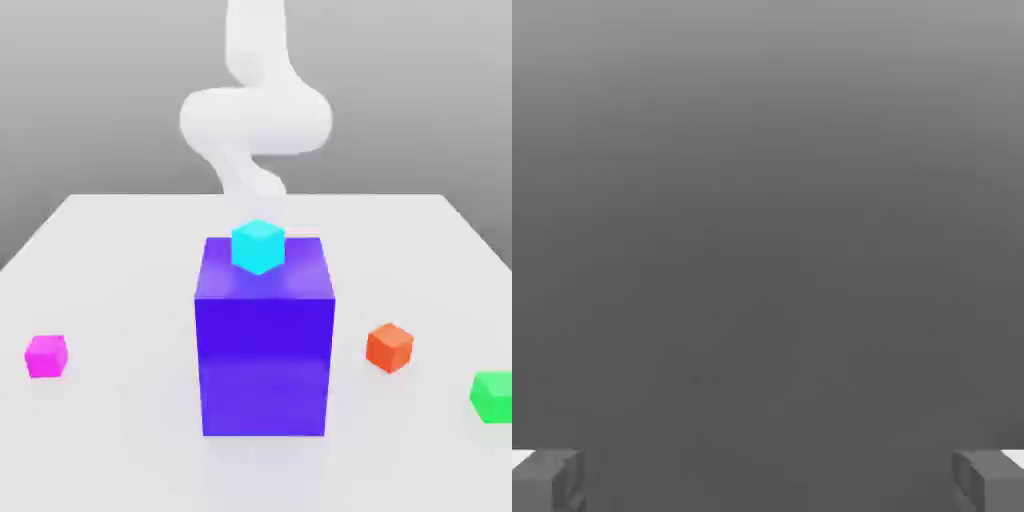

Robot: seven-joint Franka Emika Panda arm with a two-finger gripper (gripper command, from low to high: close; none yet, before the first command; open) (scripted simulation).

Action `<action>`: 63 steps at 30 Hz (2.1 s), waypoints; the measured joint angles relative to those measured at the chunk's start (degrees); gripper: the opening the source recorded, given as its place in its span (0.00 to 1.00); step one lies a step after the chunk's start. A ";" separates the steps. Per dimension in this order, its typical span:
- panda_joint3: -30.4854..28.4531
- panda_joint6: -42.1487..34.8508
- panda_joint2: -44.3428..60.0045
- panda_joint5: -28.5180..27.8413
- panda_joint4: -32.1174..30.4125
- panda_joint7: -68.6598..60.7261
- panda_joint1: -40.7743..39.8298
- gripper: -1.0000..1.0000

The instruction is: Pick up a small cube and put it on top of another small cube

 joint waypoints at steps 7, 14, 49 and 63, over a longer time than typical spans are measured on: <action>-3.96 8.18 14.42 -2.55 -6.39 10.62 -11.04 0.50; -9.96 16.21 28.48 -3.16 -12.64 19.63 -20.31 0.50; -1.95 25.43 50.03 5.09 -15.34 16.61 -28.12 0.00; 17.51 20.47 49.87 1.34 -9.65 41.03 -2.62 0.00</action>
